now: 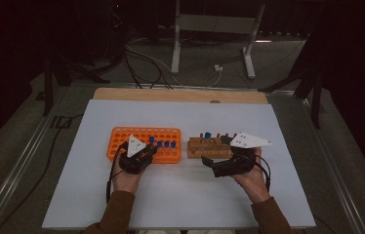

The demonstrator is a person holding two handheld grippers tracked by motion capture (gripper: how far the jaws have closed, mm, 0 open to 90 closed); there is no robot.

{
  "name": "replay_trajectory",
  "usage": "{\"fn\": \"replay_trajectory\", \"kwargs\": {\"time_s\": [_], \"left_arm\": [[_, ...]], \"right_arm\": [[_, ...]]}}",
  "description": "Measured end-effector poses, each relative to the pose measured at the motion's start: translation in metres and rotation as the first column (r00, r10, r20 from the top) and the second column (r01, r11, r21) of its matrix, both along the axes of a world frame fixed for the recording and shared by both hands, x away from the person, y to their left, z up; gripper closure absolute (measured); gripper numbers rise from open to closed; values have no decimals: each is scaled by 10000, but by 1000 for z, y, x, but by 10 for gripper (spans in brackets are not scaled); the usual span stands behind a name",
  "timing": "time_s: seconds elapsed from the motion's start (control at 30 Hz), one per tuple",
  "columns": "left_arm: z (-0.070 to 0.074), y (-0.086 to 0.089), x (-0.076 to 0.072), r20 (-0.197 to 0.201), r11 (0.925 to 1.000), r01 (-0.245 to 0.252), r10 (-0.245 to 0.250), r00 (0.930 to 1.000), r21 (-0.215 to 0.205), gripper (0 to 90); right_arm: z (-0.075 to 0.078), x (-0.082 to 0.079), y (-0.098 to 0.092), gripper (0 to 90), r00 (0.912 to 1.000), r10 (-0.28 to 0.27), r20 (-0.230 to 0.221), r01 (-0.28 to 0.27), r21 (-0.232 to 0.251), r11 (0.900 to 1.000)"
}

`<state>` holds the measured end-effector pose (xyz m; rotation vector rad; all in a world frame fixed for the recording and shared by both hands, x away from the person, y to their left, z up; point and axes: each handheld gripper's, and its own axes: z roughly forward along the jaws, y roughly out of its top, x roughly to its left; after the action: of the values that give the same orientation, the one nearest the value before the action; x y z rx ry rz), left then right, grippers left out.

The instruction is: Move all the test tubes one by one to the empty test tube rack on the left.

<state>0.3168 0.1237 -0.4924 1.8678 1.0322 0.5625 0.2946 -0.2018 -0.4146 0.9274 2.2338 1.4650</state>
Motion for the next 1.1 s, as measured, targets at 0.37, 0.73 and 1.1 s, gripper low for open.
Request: {"fn": "replay_trajectory", "kwargs": {"time_s": [0.37, 0.73, 1.1], "left_arm": [[-5, -5, 2, -242, 9981, 128, -113, 9996, 601, 783], [-5, -4, -1, -157, 9972, 217, -207, 9997, 720, 785], [-4, -3, -1, -268, 9975, 204, -186, 9995, 671, 776]], "right_arm": [[-1, 0, 0, 2, 10000, 17, -11, -17, 19, 10000], [-2, 1, 0, 2, 10000, 31, -59, -31, 9, 10000], [-3, 1, 2, 2, 10000, 67, -59, -67, 5, 10000]]}}
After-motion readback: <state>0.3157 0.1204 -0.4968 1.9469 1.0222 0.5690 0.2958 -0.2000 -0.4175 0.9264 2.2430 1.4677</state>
